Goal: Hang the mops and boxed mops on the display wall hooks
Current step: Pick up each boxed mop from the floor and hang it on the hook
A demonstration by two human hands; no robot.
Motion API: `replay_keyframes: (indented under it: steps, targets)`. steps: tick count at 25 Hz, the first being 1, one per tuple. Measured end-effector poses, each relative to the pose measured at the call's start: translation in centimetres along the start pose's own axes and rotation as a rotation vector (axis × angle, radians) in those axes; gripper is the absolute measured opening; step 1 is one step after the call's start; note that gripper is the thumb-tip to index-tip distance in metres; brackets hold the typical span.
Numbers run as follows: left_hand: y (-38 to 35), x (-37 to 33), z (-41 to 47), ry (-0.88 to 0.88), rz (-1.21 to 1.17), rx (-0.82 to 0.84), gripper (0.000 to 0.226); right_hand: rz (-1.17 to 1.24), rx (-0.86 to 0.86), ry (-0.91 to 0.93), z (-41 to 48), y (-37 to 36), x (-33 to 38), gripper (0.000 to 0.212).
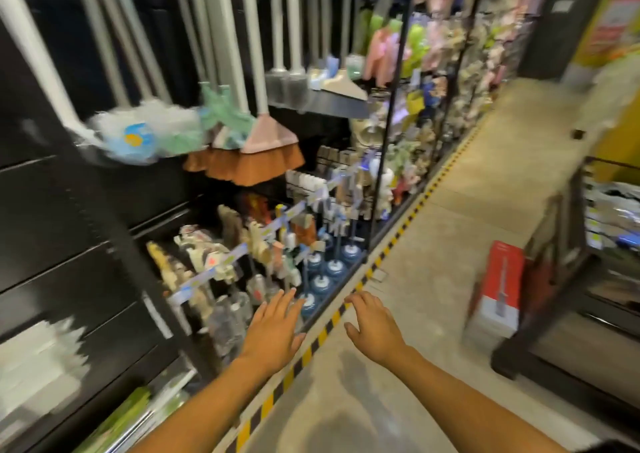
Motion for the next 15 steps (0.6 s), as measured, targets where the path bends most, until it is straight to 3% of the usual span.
replay_keyframes:
  steps: [9, 15]
  targets:
    - [-7.3, -17.3, 21.5, -0.391, -0.057, 0.117, 0.070, 0.004, -0.111, -0.450, -0.2, 8.3, -25.6, 0.049]
    - [-11.6, -25.5, 38.2, -0.503, -0.149, 0.235, 0.070, -0.053, -0.109, -0.666, 4.8, 14.3, -39.3, 0.051]
Point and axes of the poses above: each hand's wrist, its own z-axis towards the middle knuckle, its own y-axis out of the back of the hand, x = y × z, the point moved 7 cm from there along z, towards the middle knuckle, and after that the axes turned 6 degrees about -y, right-handed, at the moved point
